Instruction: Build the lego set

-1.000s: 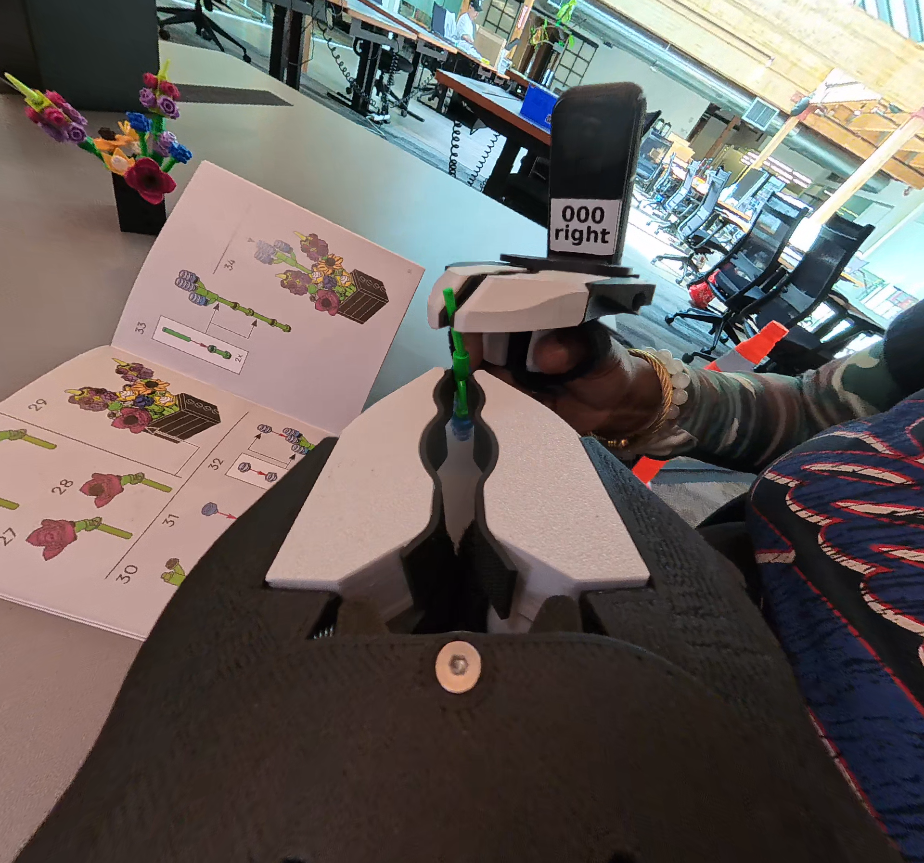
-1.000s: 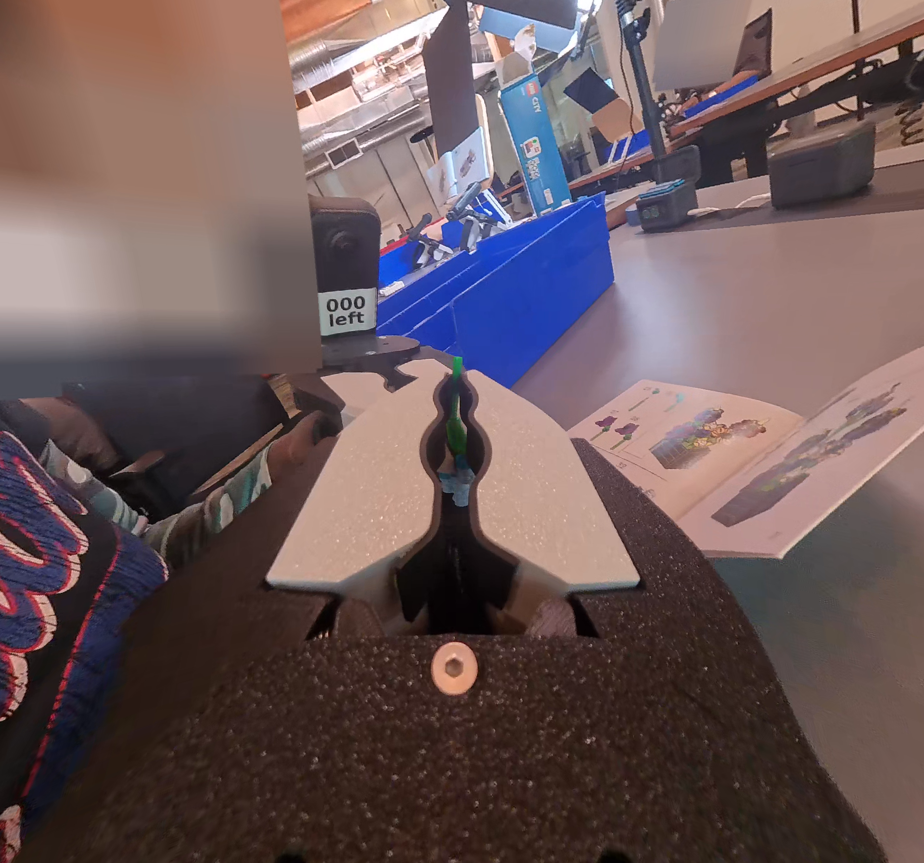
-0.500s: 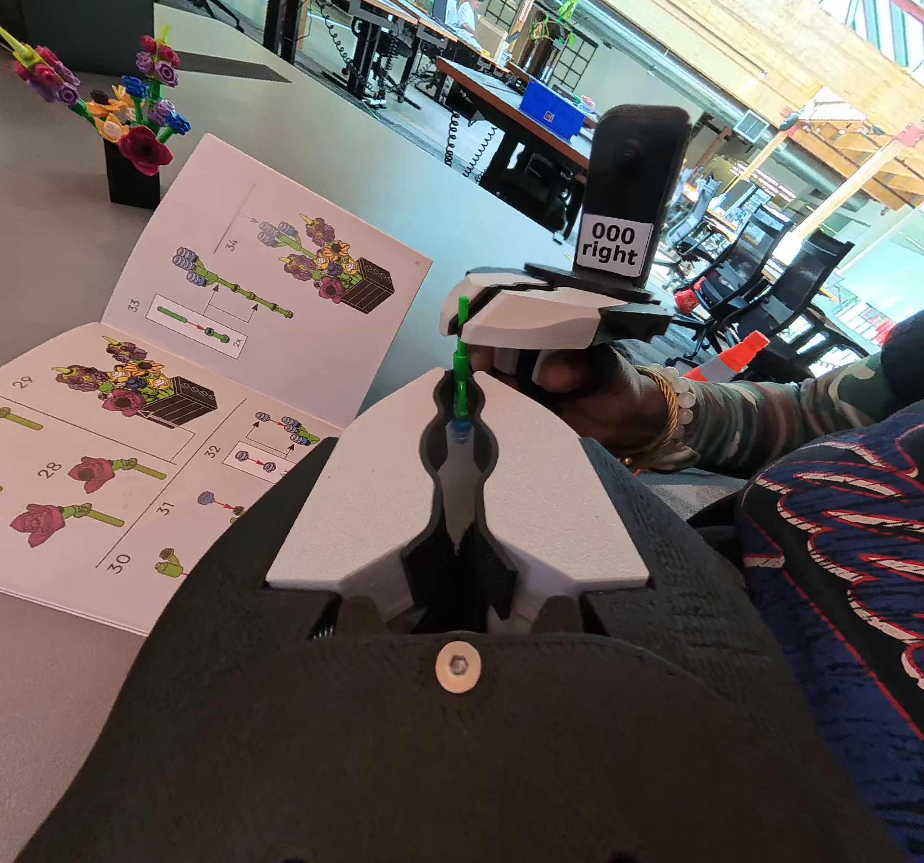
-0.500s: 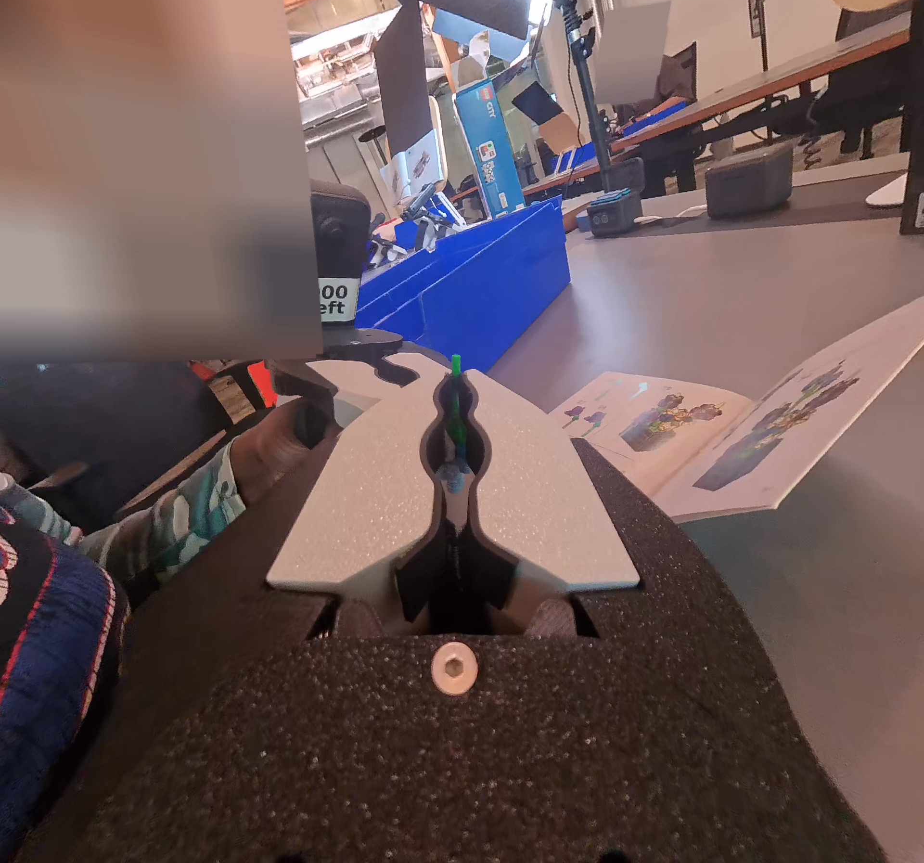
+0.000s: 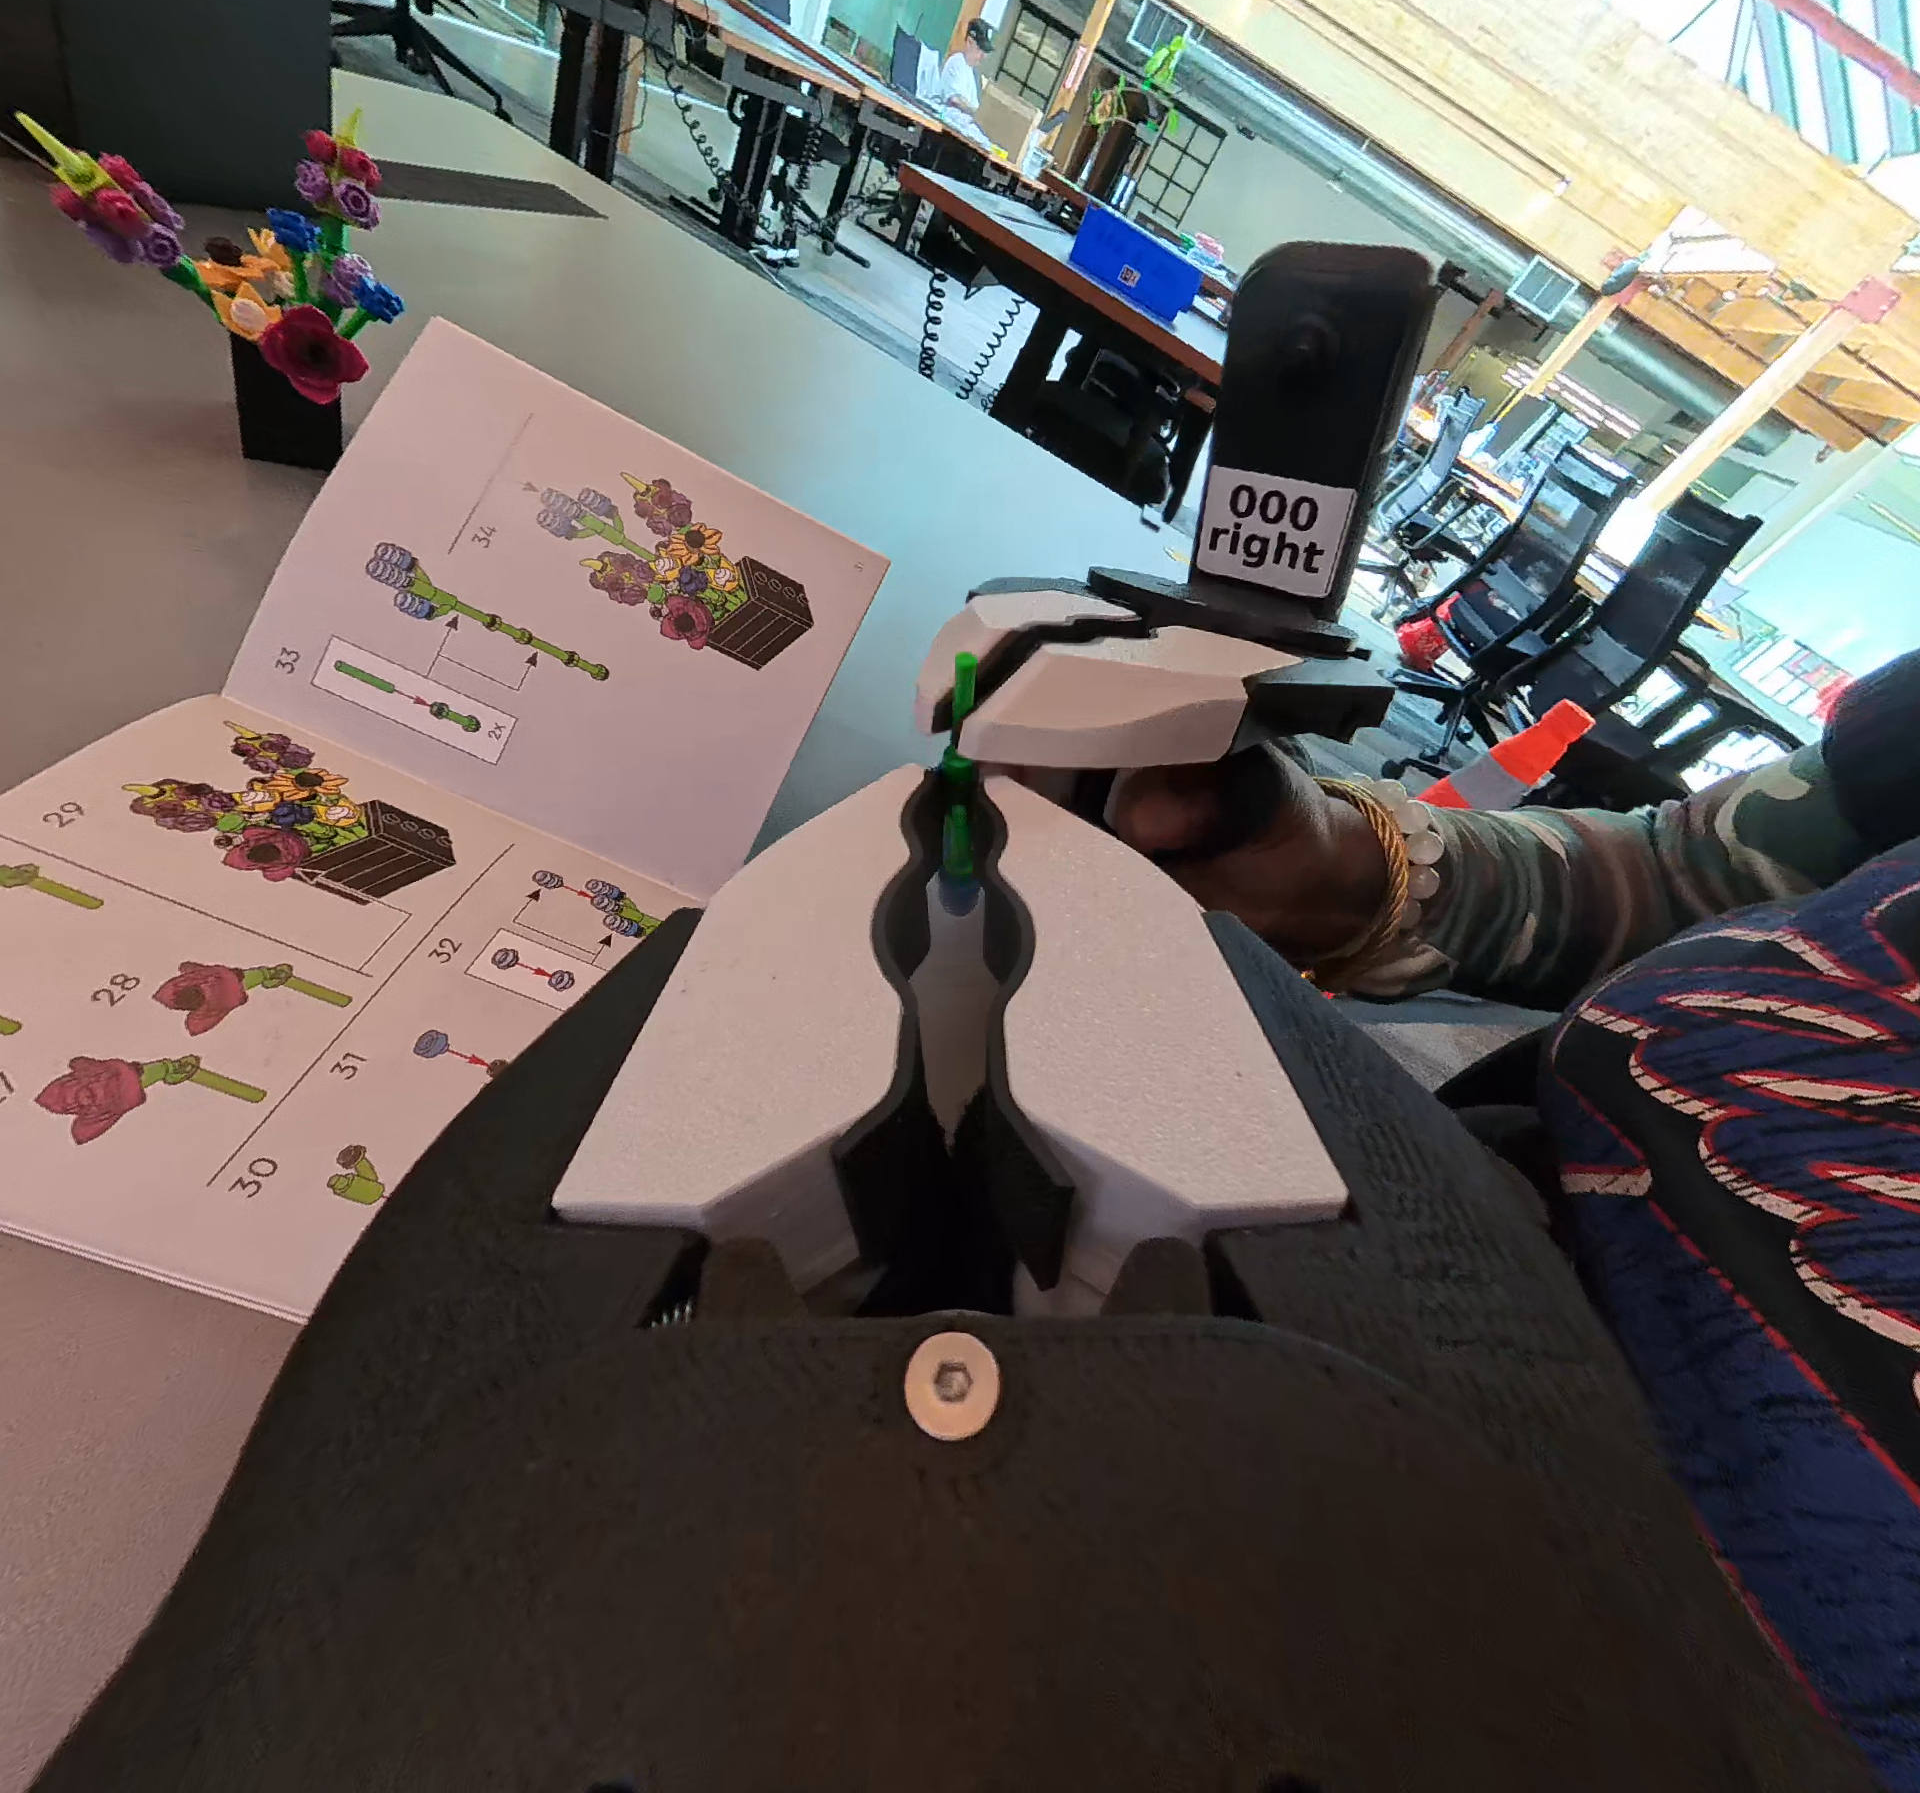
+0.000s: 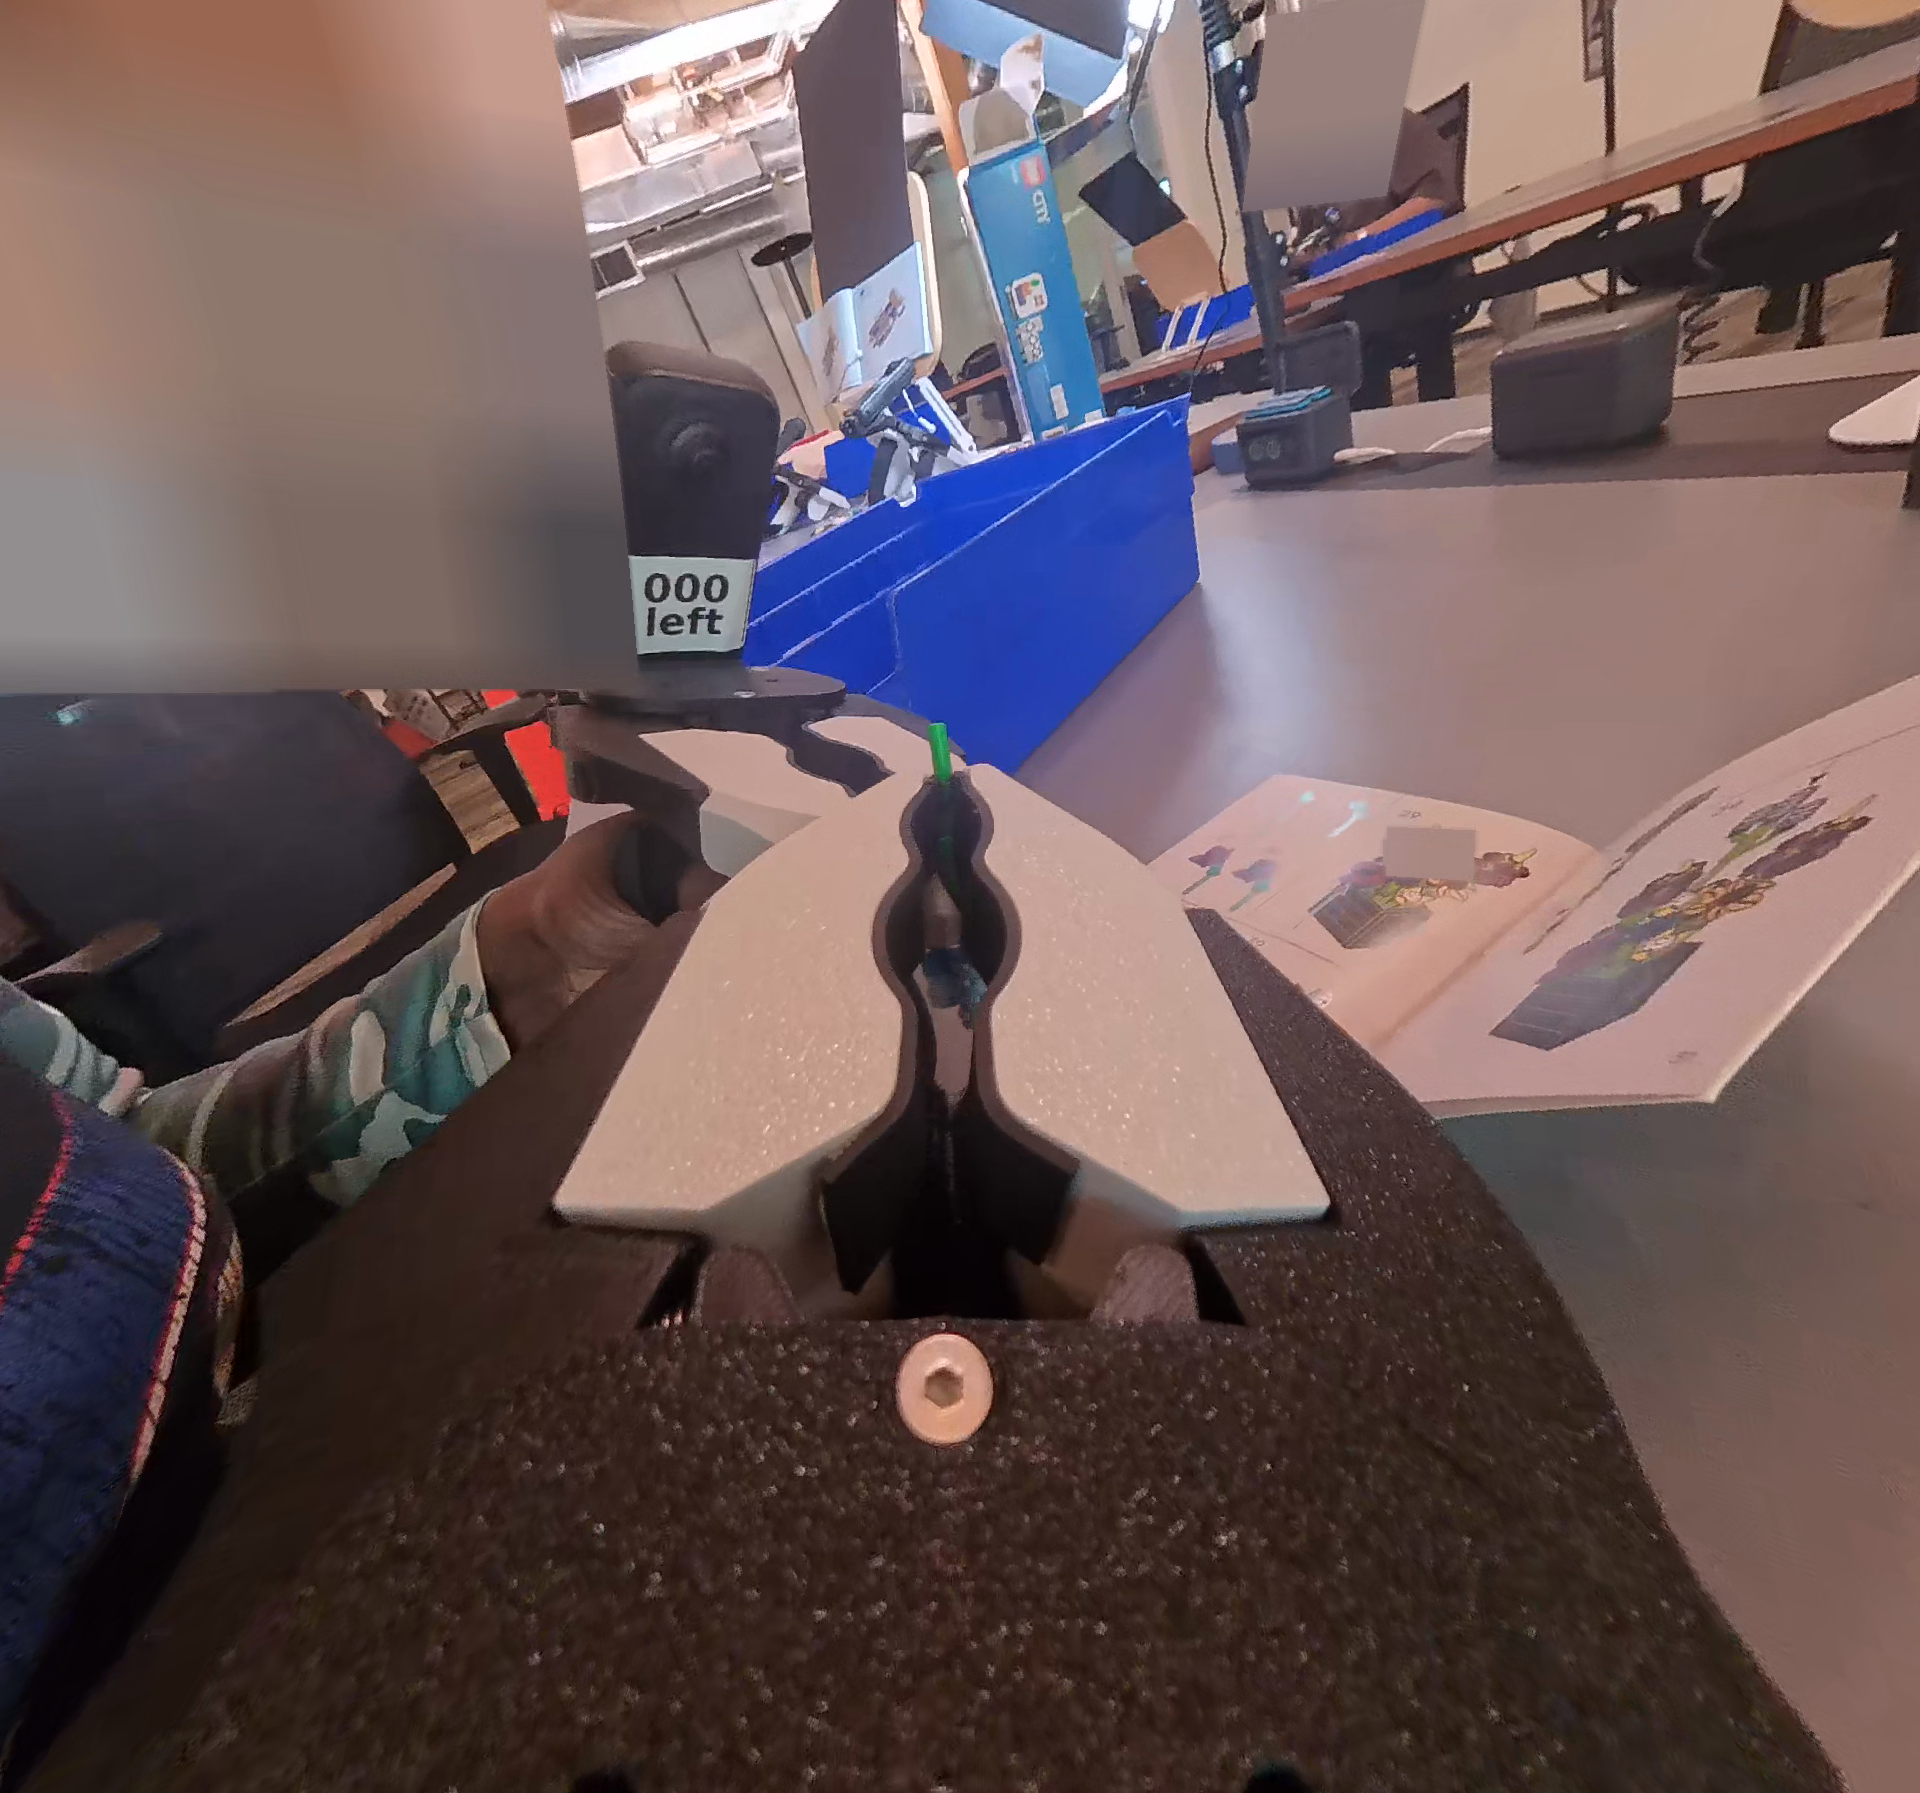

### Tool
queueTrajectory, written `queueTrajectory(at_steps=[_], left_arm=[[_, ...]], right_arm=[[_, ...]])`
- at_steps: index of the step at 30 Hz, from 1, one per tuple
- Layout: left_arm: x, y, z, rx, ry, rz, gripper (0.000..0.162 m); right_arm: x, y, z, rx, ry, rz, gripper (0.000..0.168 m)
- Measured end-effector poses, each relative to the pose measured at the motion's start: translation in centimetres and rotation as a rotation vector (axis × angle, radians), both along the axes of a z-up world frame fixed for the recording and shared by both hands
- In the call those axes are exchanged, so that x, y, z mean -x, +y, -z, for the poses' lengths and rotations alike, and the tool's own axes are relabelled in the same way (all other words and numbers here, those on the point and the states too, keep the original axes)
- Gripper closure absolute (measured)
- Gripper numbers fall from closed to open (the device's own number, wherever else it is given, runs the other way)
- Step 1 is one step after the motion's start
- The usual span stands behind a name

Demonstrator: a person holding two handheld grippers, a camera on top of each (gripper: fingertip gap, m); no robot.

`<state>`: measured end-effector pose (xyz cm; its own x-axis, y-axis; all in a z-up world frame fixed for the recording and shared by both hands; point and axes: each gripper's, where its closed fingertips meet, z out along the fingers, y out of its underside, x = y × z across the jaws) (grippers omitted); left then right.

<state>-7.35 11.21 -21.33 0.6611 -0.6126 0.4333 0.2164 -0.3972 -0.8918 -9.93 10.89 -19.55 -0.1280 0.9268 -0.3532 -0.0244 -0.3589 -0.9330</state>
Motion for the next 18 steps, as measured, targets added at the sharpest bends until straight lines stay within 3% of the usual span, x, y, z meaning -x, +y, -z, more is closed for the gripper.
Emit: queueTrajectory(at_steps=[18], left_arm=[[-0.4, -0.2, 0.1, -0.008, 0.027, 0.023, 0.158]], right_arm=[[-1.3, 0.6, 0.1, 0.086, 0.000, 0.026, 0.165]])
